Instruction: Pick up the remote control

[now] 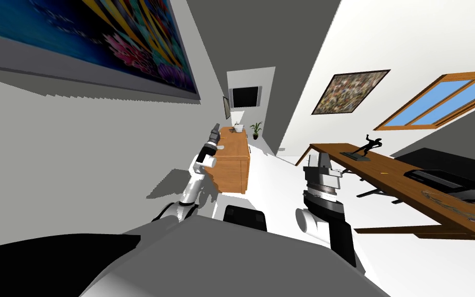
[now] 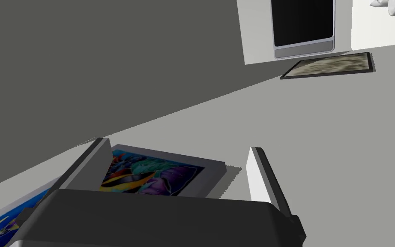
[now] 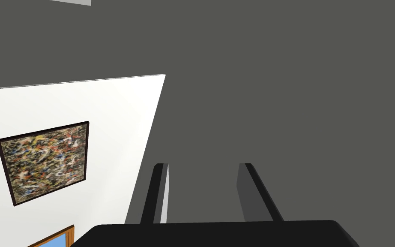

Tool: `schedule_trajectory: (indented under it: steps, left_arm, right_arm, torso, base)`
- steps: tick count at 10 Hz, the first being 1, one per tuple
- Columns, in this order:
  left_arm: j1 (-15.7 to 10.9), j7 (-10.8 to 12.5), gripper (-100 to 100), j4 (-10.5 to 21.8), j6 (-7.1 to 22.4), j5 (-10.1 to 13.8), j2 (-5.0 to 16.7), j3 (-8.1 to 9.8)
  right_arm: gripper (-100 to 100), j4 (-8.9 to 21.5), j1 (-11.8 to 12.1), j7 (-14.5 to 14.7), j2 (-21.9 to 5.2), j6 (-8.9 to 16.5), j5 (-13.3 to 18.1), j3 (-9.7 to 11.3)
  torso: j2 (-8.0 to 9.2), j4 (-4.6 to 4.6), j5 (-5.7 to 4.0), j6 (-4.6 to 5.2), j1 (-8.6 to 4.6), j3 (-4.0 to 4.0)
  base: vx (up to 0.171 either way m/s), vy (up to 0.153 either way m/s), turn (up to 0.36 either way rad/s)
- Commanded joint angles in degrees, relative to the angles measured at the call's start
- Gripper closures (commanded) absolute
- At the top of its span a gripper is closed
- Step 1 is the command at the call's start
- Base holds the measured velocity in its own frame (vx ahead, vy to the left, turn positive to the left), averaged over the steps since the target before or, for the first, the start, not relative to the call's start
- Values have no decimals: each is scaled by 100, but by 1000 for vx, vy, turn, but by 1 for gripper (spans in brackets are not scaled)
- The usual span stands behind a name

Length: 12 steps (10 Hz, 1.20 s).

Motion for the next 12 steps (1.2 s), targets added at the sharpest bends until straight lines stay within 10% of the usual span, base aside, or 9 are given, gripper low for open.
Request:
schedule_trajectory:
  steps: [1, 12]
  left_arm:
    - [-286, -45, -100, 286, 286, 59, 101, 20]
    - [-1425, -168, -100, 1264, 1839, 222, 367, 59]
  right_arm:
    - [0, 0, 0, 0, 0, 0, 0, 0]
    - [0, 0, 0, 0, 0, 0, 0, 0]
  torso:
    - [0, 0, 0, 0, 0, 0]
    - [-3, -1, 0, 0, 0, -2]
  base:
    - [-16, -9, -65]
    - [-9, -5, -28]
